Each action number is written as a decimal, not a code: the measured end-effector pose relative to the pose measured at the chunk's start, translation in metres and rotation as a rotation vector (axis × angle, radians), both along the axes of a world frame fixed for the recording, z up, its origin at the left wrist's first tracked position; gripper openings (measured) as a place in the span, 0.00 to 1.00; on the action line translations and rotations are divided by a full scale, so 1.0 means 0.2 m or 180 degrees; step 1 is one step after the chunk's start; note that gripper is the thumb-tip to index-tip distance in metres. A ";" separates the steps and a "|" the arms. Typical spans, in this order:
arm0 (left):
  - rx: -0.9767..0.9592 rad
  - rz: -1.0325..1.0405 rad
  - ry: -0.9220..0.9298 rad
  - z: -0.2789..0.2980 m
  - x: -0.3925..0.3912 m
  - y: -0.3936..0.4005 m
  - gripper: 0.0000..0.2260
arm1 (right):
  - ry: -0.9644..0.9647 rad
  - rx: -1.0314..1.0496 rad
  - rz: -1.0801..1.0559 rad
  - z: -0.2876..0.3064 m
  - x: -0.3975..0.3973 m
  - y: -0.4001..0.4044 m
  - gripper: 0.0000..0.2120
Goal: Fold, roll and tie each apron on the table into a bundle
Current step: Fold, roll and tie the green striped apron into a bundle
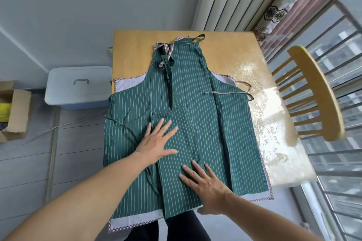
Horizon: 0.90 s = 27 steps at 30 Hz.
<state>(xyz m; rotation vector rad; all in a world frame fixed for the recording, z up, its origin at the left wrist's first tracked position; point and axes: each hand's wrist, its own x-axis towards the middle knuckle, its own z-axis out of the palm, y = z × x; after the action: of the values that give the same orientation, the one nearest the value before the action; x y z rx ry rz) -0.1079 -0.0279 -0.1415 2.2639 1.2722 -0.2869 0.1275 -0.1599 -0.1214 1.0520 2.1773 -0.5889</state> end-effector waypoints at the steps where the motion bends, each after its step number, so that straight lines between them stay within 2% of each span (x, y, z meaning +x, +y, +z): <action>1: 0.0107 -0.0032 -0.0063 0.00 0.01 -0.02 0.40 | -0.0042 -0.0003 -0.0055 0.00 -0.01 -0.02 0.56; 5: -0.0134 -0.0175 -0.0194 0.00 0.02 -0.08 0.29 | 0.0051 -0.0150 -0.0197 0.08 -0.07 0.00 0.47; 8: -0.0563 0.0029 -0.0561 0.05 0.01 -0.12 0.20 | 0.0573 -0.0210 -0.0510 0.20 -0.05 0.09 0.31; 10: -0.1136 0.0519 -0.0824 0.09 0.02 -0.11 0.21 | 0.0984 0.0151 -0.0842 0.26 -0.01 0.17 0.18; 11: -0.1465 0.0954 -0.1037 0.14 0.01 -0.10 0.25 | 0.1113 0.0377 -0.1049 0.30 -0.01 0.21 0.14; 13: -0.2049 0.1988 -0.1822 0.20 0.01 -0.07 0.31 | 0.1329 0.0684 -0.1598 0.34 -0.02 0.32 0.10; 15: -0.2356 0.2656 -0.2289 0.25 0.00 -0.05 0.32 | 0.1634 0.0527 -0.2391 0.38 -0.06 0.44 0.09; 17: -0.2602 0.2963 -0.2330 0.28 -0.04 -0.04 0.34 | 0.1939 0.0136 -0.3114 0.40 -0.10 0.54 0.09; 20: -0.3112 0.3423 -0.2712 0.28 -0.07 -0.01 0.36 | 0.2172 0.0052 -0.3580 0.38 -0.12 0.68 0.12; 23: -0.3046 0.3499 -0.3165 0.29 -0.07 0.08 0.37 | 0.2195 0.0002 -0.3914 0.33 -0.14 0.80 0.17; 25: -0.2964 0.3493 -0.3063 0.27 -0.09 0.14 0.32 | 0.2102 0.0050 -0.3996 0.29 -0.14 0.86 0.20; 27: -0.2530 0.3354 -0.2513 0.20 -0.11 0.19 0.23 | 0.1997 -0.0100 -0.4007 0.26 -0.14 0.91 0.26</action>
<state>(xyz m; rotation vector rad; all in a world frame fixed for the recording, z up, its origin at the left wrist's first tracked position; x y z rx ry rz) -0.1300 0.0093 -0.1008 0.7132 1.3438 0.3954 0.1004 0.0218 -0.0701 2.4354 1.6659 -1.6469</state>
